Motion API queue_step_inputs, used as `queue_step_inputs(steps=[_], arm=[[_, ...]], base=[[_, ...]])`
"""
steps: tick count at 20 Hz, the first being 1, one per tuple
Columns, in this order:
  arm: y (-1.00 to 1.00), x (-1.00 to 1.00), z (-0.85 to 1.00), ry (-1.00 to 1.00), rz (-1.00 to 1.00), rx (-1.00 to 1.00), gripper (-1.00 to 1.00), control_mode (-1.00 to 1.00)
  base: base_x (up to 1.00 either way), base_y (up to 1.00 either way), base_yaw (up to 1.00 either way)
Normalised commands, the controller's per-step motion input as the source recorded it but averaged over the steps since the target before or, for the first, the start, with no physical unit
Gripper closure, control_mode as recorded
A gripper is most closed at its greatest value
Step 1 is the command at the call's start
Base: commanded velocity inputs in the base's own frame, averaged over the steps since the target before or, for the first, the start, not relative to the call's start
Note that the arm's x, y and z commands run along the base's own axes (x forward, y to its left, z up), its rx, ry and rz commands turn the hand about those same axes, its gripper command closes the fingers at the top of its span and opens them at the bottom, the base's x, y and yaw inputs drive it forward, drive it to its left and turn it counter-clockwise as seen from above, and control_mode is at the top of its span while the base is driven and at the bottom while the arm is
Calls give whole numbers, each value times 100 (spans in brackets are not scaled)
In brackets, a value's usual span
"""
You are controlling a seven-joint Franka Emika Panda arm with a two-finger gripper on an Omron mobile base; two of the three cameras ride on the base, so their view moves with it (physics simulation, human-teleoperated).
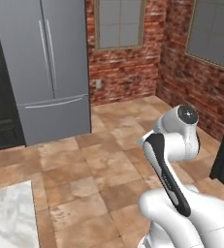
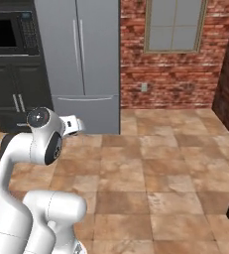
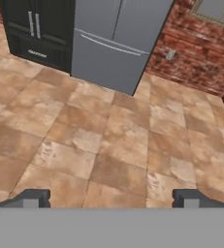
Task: Retrieve the chicken drumstick from the fridge and place it on the saucepan with marinade on the stove.
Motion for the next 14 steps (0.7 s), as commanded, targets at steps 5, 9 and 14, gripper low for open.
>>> queue_step_inputs(steps=[5, 9, 14], arm=[[0, 0, 0, 0, 0, 0, -100, 100], [0, 0, 0, 0, 0, 0, -100, 100], [0, 0, 0, 0, 0, 0, -100, 100]], base=[[100, 21, 0], [100, 23, 0], [100, 29, 0]])
